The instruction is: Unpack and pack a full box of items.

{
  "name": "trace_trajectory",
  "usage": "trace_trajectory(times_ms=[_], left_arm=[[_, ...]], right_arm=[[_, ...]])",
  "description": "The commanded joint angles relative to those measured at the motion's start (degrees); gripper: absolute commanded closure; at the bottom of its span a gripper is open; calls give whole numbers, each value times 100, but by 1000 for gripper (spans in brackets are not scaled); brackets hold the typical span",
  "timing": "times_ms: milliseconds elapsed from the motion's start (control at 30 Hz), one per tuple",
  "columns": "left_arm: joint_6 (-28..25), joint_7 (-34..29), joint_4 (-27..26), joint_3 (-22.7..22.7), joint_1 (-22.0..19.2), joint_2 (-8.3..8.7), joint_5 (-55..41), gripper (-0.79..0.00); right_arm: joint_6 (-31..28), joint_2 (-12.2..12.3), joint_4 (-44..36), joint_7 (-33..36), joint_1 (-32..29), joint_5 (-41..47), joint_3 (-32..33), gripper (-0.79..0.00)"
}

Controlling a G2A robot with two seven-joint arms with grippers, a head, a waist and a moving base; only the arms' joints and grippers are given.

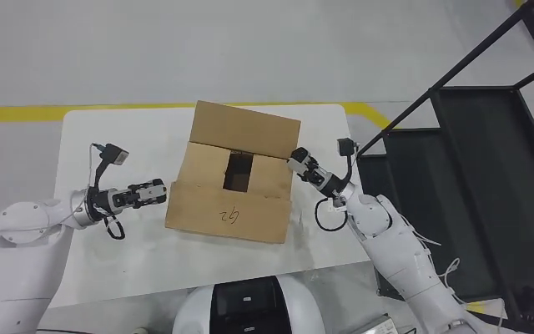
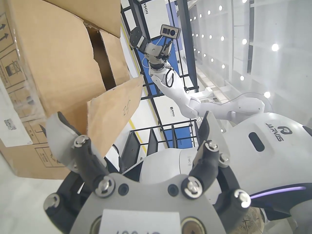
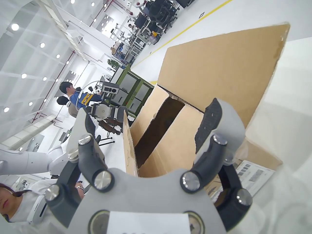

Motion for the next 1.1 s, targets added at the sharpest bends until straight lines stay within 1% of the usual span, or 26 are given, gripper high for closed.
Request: trace_trajectory(times_ms=[0,133,200,233,333,500,567,700,833,967,1067], left_arm=[[-68,-54,-60,-129,36,17,-178,-785],[-120,-413,-316,-400,173,68,-561,-785],[-16,-534,-475,-435,216,84,-692,-785],[77,-627,-613,-425,250,96,-744,-785],[154,-704,-805,-343,286,114,-649,-785],[87,-636,-876,-105,248,113,-543,-785],[73,-622,-871,-66,231,115,-536,-785],[26,-575,-810,-61,219,126,-563,-785],[-71,-457,-671,-179,236,136,-694,-785],[-101,-239,-591,-287,262,137,-833,-785],[-126,-139,-571,-358,267,142,-861,-785]], right_arm=[[225,9,-32,-394,-38,-308,199,-785],[710,-10,29,-1135,1,-861,413,-785],[863,-36,196,-1235,125,-846,389,-785],[996,-57,364,-1270,280,-944,341,-785],[1095,-126,733,-1262,603,-992,114,-785],[1140,-320,1579,-1156,1270,-930,-486,-785],[1099,-384,1818,-1125,1448,-852,-646,-785],[774,-513,2262,-931,1784,-626,-943,-785],[245,-564,2502,-883,1916,-303,-941,-785],[-348,-524,2394,-744,1801,-106,-766,-785],[-743,-457,2120,-562,1575,-23,-579,-785]])
